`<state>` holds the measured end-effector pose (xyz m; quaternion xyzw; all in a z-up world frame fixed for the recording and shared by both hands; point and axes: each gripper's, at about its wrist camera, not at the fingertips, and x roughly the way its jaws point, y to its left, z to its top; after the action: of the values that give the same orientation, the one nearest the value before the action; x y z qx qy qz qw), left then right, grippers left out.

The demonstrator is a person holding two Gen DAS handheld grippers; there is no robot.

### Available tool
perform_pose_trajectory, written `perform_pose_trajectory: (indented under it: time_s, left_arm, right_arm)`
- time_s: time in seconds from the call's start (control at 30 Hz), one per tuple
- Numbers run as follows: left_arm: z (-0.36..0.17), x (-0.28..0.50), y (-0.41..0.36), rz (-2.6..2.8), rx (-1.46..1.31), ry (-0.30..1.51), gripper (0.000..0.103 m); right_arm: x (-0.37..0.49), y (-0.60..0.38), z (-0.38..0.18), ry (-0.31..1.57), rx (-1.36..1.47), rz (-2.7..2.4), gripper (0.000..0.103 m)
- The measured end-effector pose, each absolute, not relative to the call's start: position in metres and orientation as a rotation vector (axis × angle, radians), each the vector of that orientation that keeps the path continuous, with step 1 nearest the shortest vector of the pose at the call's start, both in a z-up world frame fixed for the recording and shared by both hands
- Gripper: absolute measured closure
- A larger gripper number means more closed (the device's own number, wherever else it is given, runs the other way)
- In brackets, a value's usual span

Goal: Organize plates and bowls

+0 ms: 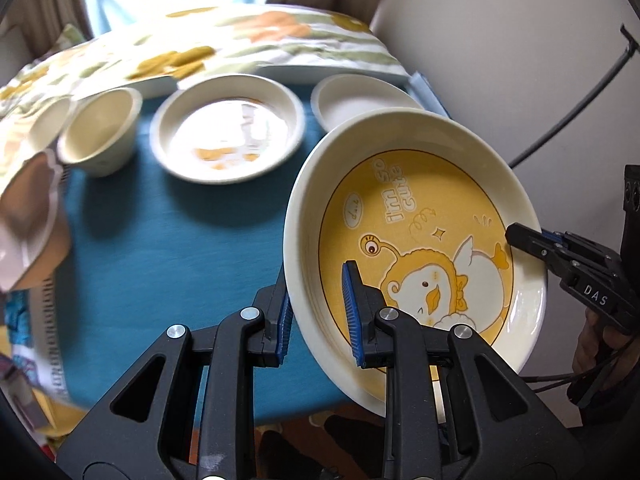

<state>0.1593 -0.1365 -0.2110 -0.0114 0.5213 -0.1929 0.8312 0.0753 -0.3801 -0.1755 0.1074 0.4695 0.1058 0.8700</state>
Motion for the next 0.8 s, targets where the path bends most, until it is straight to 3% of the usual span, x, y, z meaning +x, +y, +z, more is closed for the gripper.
perform_pose_trajectory:
  time_s: [0.37, 0.8]
  left_arm:
    - [-0.214, 0.161, -0.011, -0.313, -0.043, 1.126, 0.083]
    - [-0.282, 0.185, 0.068, -0.313, -0.035, 1.18, 0.083]
  right_arm:
    - [0.096, -0.268, -0.19, 1.006, 0.197, 0.309, 0.091]
    - [0.114, -0.188, -0.243, 1.07, 0.18, 0.289, 0.091]
